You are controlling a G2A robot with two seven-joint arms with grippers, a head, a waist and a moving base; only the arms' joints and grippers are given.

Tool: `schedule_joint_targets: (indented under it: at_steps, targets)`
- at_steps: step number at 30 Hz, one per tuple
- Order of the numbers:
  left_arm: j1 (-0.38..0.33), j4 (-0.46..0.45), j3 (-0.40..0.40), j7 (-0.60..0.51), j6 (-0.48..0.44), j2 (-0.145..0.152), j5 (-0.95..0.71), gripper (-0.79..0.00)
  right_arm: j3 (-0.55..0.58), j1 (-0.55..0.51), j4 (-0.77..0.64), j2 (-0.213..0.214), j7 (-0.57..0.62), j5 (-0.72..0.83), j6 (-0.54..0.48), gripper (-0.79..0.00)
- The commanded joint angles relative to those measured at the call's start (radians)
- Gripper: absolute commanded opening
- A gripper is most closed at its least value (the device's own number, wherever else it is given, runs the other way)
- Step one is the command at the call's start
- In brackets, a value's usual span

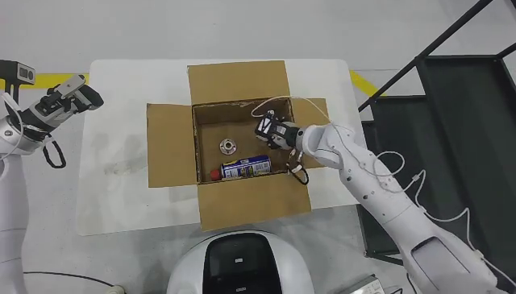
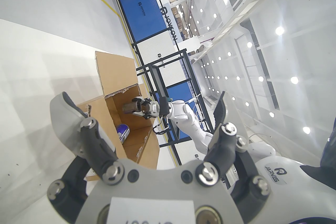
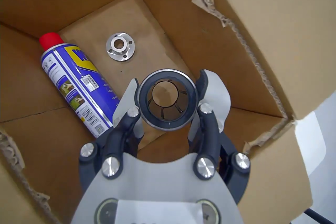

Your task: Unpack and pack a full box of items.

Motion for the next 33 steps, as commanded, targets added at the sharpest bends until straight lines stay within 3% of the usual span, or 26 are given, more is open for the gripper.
schedule_joint_targets:
  at_steps: [1, 10, 12, 13, 14, 15, 16, 21, 25, 29, 33]
  targets:
    - [0.0, 0.0, 0.0, 0.0, 0.0, 0.0, 0.0, 0.0, -0.029, 0.022, 0.035, -0.011, 0.009, 0.007, 0.003, -0.785]
    - [0.0, 0.0, 0.0, 0.0, 0.0, 0.0, 0.0, 0.0, -0.106, 0.123, 0.203, -0.058, -0.022, 0.076, -0.021, -0.785]
    - [0.0, 0.0, 0.0, 0.0, 0.0, 0.0, 0.0, 0.0, -0.119, 0.142, 0.236, -0.067, -0.022, 0.071, -0.017, -0.693]
    - [0.0, 0.0, 0.0, 0.0, 0.0, 0.0, 0.0, 0.0, -0.125, 0.15, 0.253, -0.071, -0.025, 0.073, -0.016, -0.6]
    - [0.0, 0.0, 0.0, 0.0, 0.0, 0.0, 0.0, 0.0, -0.13, 0.158, 0.268, -0.075, -0.029, 0.073, -0.015, -0.453]
    - [0.0, 0.0, 0.0, 0.0, 0.0, 0.0, 0.0, 0.0, -0.137, 0.165, 0.28, -0.079, -0.035, 0.069, -0.018, -0.194]
    - [0.0, 0.0, 0.0, 0.0, 0.0, 0.0, 0.0, 0.0, -0.142, 0.17, 0.292, -0.083, -0.046, 0.072, -0.028, 0.0]
    - [0.0, 0.0, 0.0, 0.0, 0.0, 0.0, 0.0, 0.0, -0.154, 0.189, 0.336, -0.093, -0.08, 0.063, -0.049, 0.0]
    - [0.019, -0.016, 0.012, 0.035, 0.017, 0.001, 0.025, 0.0, -0.135, 0.186, 0.296, -0.086, -0.092, 0.055, -0.093, 0.0]
    - [0.02, 0.007, 0.028, 0.03, 0.028, 0.005, 0.062, 0.0, -0.058, 0.132, 0.154, -0.055, -0.061, 0.113, -0.168, 0.0]
    - [0.001, 0.061, 0.062, 0.006, 0.007, 0.007, 0.098, 0.0, 0.066, 0.015, -0.082, -0.01, 0.062, 0.243, -0.229, 0.0]
